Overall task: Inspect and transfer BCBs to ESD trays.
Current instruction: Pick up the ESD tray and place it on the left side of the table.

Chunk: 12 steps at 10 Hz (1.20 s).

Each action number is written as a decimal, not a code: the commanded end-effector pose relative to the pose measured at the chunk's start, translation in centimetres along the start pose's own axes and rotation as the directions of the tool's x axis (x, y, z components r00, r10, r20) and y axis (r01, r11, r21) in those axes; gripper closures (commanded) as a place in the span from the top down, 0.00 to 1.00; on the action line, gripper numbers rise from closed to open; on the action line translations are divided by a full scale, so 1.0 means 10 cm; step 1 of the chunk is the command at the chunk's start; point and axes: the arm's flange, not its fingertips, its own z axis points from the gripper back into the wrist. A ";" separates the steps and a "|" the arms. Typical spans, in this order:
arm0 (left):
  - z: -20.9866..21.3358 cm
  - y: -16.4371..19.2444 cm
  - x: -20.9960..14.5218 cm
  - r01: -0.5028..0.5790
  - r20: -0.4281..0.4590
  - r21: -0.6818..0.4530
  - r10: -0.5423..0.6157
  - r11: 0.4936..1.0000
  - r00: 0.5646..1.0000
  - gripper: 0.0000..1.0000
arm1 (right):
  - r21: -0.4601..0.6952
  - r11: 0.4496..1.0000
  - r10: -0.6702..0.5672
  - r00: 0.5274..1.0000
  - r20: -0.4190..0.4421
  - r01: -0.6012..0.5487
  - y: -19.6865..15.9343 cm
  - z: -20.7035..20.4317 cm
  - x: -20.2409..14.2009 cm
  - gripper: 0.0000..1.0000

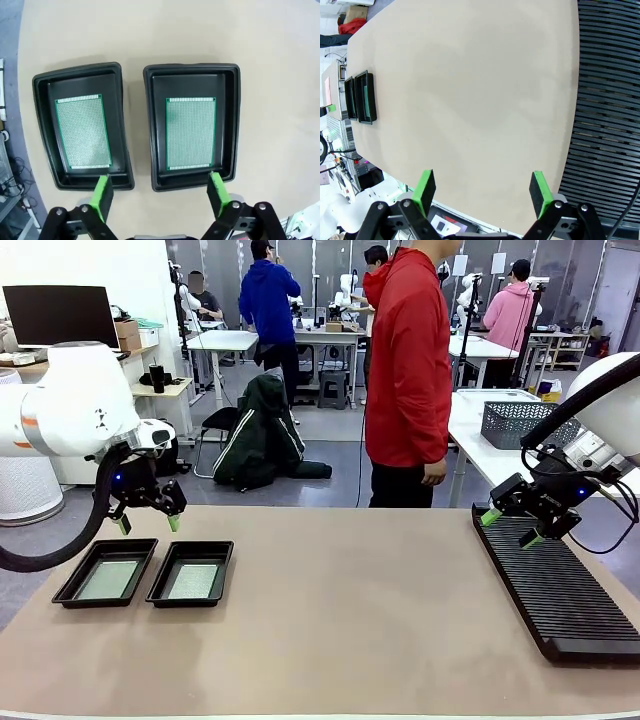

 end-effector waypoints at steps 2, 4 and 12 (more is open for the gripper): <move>0.07 0.01 0.06 -0.014 -0.028 0.032 0.015 0.999 0.999 1.00 | 0.003 1.000 -0.025 1.000 0.004 0.025 0.02 0.00 0.01 1.00; 0.06 -0.02 0.03 0.004 -0.017 0.002 -0.004 1.000 1.000 1.00 | 0.003 1.000 -0.025 1.000 0.004 0.025 0.02 0.00 0.01 1.00; 0.06 -0.02 0.03 0.004 -0.017 0.002 -0.004 1.000 1.000 1.00 | 0.003 1.000 -0.025 1.000 0.004 0.025 0.02 0.00 0.01 1.00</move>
